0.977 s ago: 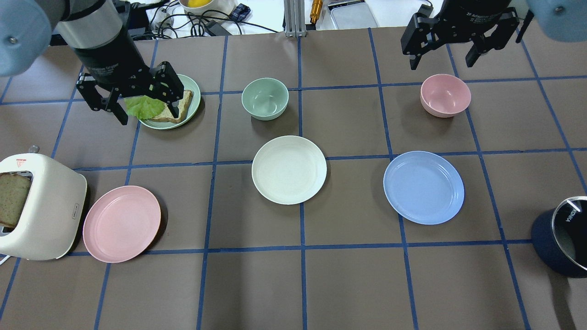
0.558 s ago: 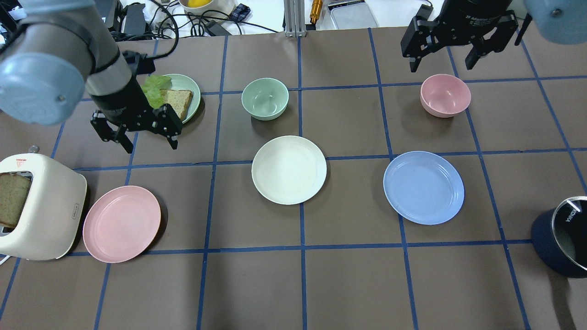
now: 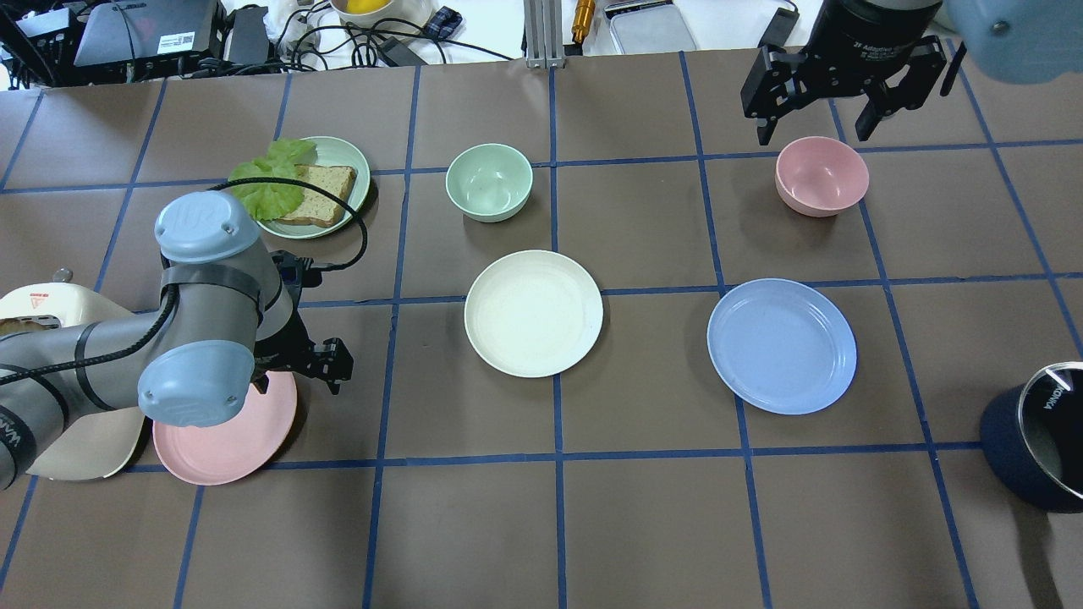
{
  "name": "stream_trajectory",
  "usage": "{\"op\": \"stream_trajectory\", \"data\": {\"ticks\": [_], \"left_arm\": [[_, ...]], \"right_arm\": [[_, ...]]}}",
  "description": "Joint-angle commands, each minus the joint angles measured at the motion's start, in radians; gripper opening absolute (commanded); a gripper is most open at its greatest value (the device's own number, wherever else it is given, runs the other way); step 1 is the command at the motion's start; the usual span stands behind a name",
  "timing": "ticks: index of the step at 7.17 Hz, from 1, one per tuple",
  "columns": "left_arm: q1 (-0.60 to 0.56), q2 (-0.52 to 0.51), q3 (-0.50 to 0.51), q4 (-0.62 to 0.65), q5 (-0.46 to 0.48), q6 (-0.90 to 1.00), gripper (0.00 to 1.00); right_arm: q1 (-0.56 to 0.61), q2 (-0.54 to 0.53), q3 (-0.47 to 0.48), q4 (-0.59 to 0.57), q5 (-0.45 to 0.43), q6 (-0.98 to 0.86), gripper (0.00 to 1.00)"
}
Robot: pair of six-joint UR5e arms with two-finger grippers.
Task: Stack three plates with pink and blue
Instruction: 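Lower left gripper to pink plate rim while right gripper reaches blue plate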
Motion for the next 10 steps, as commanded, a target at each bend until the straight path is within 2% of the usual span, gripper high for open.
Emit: {"op": "stream_trajectory", "data": {"ticks": [1,2,3,4,5,6,7,8,9,10], "left_arm": [[0.002,-0.025,-0.024,0.015,0.022,0.008,0.71],[0.001,-0.033,-0.024,0.015,0.056,0.008,0.66],[0.002,-0.038,-0.024,0.015,0.068,0.009,0.66],[0.002,-0.045,-0.025,0.016,0.067,0.009,0.61],[0.002,-0.050,-0.024,0.016,0.068,0.011,0.45],[0.002,-0.055,-0.024,0.016,0.068,0.011,0.35],[0.002,-0.056,-0.024,0.016,0.068,0.011,0.32],[0.002,-0.059,-0.022,0.016,0.068,0.011,0.20],[0.002,-0.061,-0.022,0.018,0.068,0.012,0.17],[0.002,-0.061,-0.021,0.018,0.068,0.014,0.06]], "right_arm": [[-0.111,0.006,0.087,-0.010,0.011,-0.069,1.00],[-0.145,0.003,0.133,-0.015,0.012,-0.077,1.00],[-0.153,0.014,0.200,-0.087,0.000,-0.086,1.00],[-0.166,0.020,0.296,-0.204,-0.020,-0.094,1.00],[-0.177,0.022,0.382,-0.269,-0.072,-0.095,1.00],[-0.199,0.020,0.462,-0.341,-0.083,-0.098,1.00],[-0.220,0.028,0.539,-0.449,-0.081,-0.161,1.00],[-0.257,0.025,0.632,-0.557,-0.081,-0.190,1.00],[-0.284,0.020,0.699,-0.631,-0.074,-0.212,1.00],[-0.294,0.020,0.731,-0.649,-0.069,-0.212,1.00]]}}
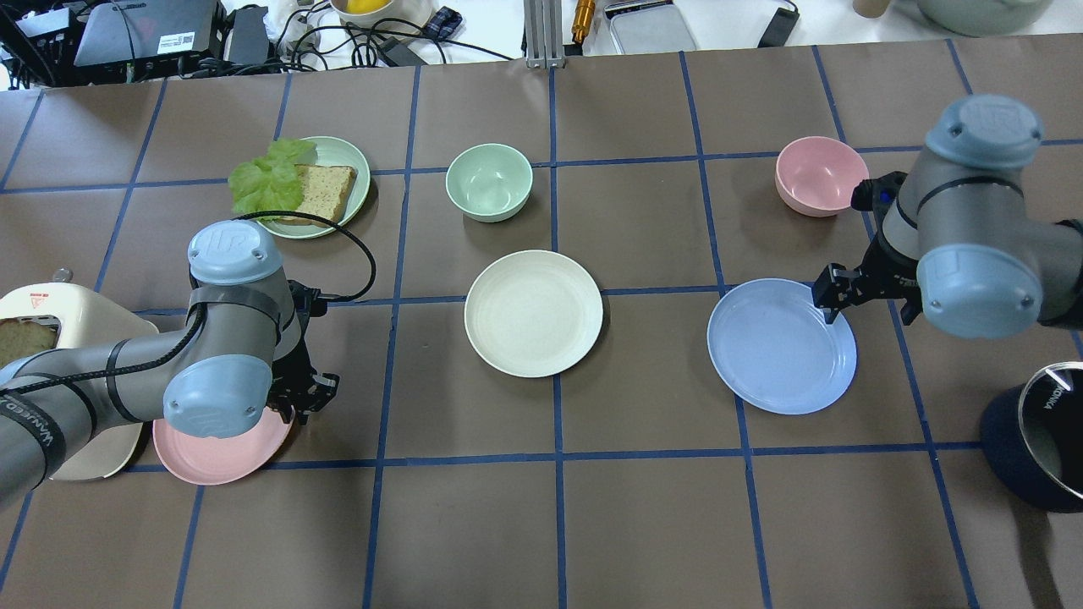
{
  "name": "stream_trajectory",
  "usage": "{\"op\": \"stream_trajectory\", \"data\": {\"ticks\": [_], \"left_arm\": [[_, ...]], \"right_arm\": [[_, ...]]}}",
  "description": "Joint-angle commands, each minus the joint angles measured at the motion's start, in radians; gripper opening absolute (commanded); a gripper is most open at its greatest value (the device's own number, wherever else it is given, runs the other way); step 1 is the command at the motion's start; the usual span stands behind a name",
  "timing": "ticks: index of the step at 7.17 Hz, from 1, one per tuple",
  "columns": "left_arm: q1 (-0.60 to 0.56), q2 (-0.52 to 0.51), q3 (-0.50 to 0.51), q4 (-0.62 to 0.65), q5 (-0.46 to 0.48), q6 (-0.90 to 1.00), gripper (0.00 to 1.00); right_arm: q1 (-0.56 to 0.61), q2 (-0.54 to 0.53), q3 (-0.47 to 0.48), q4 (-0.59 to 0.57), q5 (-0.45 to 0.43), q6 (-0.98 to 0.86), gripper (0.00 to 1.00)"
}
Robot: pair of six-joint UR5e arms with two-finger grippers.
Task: Stack three plates with pink and blue
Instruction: 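Grip pink plate rim with left gripper while right gripper grips blue plate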
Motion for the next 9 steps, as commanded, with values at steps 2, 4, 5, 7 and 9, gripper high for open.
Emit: {"op": "stream_trajectory", "data": {"ticks": [2,4,5,7,9], "left_arm": [[-0.003,0.014,0.013,-0.001,0.003,-0.001,0.00],[-0.031,0.051,0.059,-0.015,-0.012,-0.018,0.00],[-0.058,0.068,0.082,-0.015,-0.021,-0.018,0.00],[-0.186,0.038,0.223,-0.073,-0.067,-0.123,0.00],[-0.291,-0.018,0.389,-0.186,-0.165,-0.288,0.00]], "right_arm": [[-0.024,0.006,0.081,-0.138,0.021,-0.035,1.00],[-0.027,0.026,0.083,-0.165,0.098,-0.097,1.00],[-0.033,0.038,0.089,-0.180,0.098,-0.099,1.00],[-0.051,0.043,0.093,-0.182,0.096,-0.101,1.00],[-0.054,0.047,0.093,-0.180,0.099,-0.092,0.85]]}}
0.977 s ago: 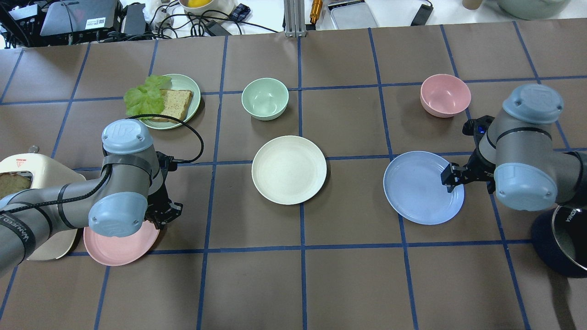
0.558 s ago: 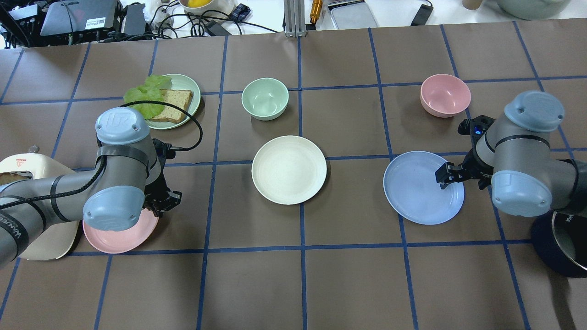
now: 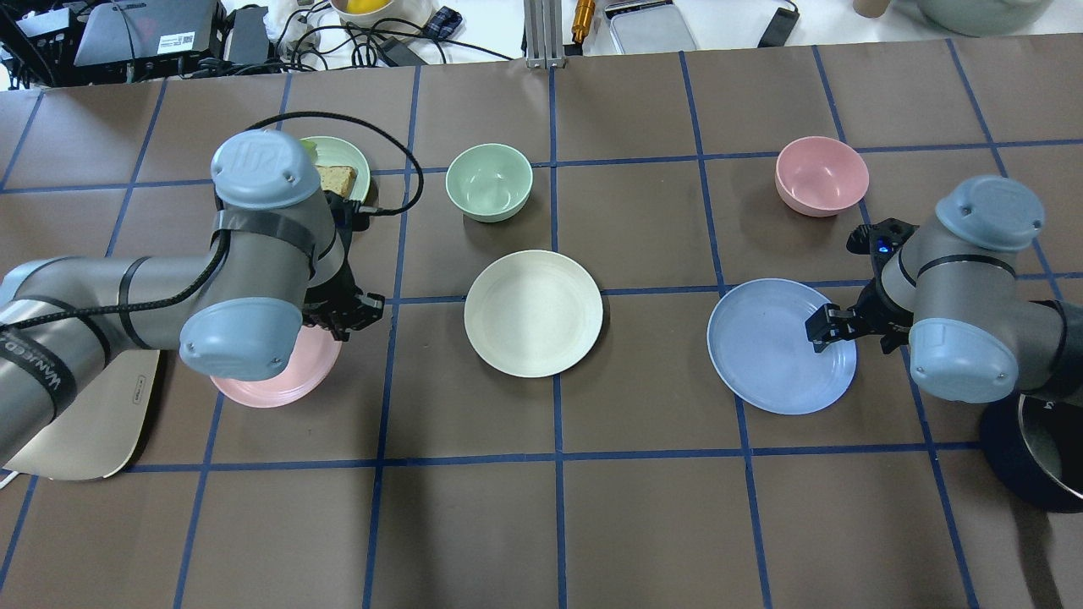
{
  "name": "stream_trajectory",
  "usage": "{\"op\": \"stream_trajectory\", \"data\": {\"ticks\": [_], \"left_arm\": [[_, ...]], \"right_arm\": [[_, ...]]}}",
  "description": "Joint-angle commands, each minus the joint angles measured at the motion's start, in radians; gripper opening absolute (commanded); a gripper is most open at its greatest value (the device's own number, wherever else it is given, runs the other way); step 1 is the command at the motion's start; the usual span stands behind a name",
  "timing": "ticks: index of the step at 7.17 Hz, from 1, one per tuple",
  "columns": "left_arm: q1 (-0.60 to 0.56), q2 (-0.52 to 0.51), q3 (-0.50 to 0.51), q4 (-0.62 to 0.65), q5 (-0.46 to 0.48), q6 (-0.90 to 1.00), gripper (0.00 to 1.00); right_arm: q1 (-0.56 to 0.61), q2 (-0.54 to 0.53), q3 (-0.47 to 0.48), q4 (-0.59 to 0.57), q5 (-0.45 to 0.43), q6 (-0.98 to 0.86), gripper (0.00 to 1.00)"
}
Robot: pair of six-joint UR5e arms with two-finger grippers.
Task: Stack three plates with pink and blue
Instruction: 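Carry the pink plate onto the cream plate with the left gripper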
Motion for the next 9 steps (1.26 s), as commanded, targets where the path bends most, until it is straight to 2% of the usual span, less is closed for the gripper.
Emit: {"op": "stream_trajectory", "data": {"ticks": [1,2,3,4,5,6,7,9], "left_arm": [[-0.120,-0.074,0.168,-0.063,-0.108,-0.184,0.00],[-0.170,-0.124,0.257,-0.084,-0.110,-0.240,0.00],[-0.221,-0.181,0.326,-0.098,-0.132,-0.295,0.00],[-0.276,-0.239,0.375,-0.099,-0.152,-0.332,0.00],[-0.293,-0.293,0.424,-0.087,-0.176,-0.351,0.00],[-0.307,-0.335,0.480,-0.110,-0.213,-0.381,0.00],[-0.330,-0.358,0.503,-0.160,-0.215,-0.392,0.00],[-0.341,-0.395,0.506,-0.161,-0.227,-0.395,0.00]], "right_arm": [[-0.002,0.005,0.000,0.002,0.004,0.011,0.76],[-0.002,0.005,0.000,0.002,0.002,0.009,0.59],[-0.002,0.005,0.002,0.003,0.002,0.006,0.37],[-0.002,0.005,0.000,0.005,0.002,0.002,0.27],[-0.002,0.005,0.002,0.017,0.002,0.003,0.11],[-0.002,0.004,0.002,0.017,0.004,0.002,0.02],[-0.002,0.002,0.000,0.016,0.004,0.003,0.00],[-0.002,-0.009,-0.009,0.017,0.002,0.002,0.00]]}}
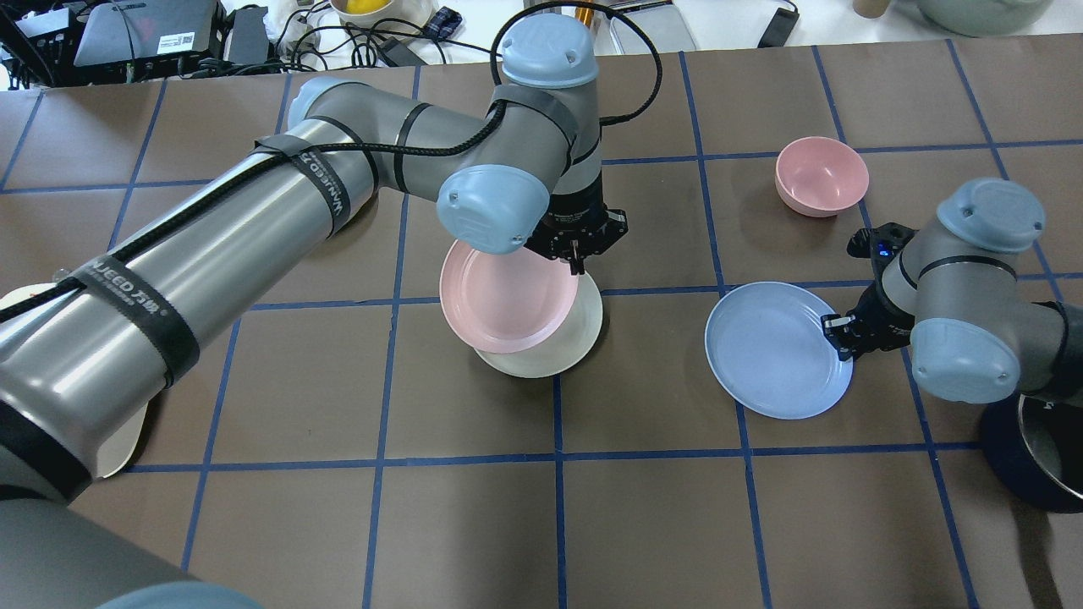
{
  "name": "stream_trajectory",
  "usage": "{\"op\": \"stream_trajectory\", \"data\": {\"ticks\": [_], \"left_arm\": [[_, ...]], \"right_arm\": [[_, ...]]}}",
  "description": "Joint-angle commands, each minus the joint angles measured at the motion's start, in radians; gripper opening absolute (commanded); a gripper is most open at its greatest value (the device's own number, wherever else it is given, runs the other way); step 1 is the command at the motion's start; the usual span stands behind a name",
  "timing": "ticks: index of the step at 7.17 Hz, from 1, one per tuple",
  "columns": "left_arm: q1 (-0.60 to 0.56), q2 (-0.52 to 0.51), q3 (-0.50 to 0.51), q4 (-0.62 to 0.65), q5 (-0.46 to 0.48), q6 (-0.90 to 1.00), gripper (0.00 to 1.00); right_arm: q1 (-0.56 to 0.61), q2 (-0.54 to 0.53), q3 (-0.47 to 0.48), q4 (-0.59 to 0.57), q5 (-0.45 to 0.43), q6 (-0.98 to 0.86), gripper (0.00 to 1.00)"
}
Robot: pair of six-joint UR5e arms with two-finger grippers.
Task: Stack three plates with pink and blue
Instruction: 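Carry the pink plate onto the cream plate with the left gripper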
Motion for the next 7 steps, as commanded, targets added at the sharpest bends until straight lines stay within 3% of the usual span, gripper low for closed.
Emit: {"op": "stream_trajectory", "data": {"ticks": [1,2,3,5,7], "left_arm": [[-0.011,-0.038,0.008,-0.004,-0.008,-0.006,0.00],[-0.011,-0.054,0.008,-0.004,-0.002,-0.006,0.20],[-0.011,-0.061,0.011,0.002,-0.008,-0.009,0.99],[-0.007,-0.028,0.069,-0.022,-0.003,-0.012,1.00],[0.072,0.029,0.173,-0.234,0.004,0.068,1.00]], "right_arm": [[0.000,-0.020,-0.025,0.005,-0.003,-0.002,0.00],[0.000,-0.046,-0.059,0.096,-0.001,-0.003,0.00],[0.002,-0.059,-0.097,0.164,-0.001,-0.003,0.00],[0.003,-0.076,-0.146,0.236,0.016,-0.003,0.00],[0.012,-0.082,-0.188,0.301,0.039,0.009,0.00]]}}
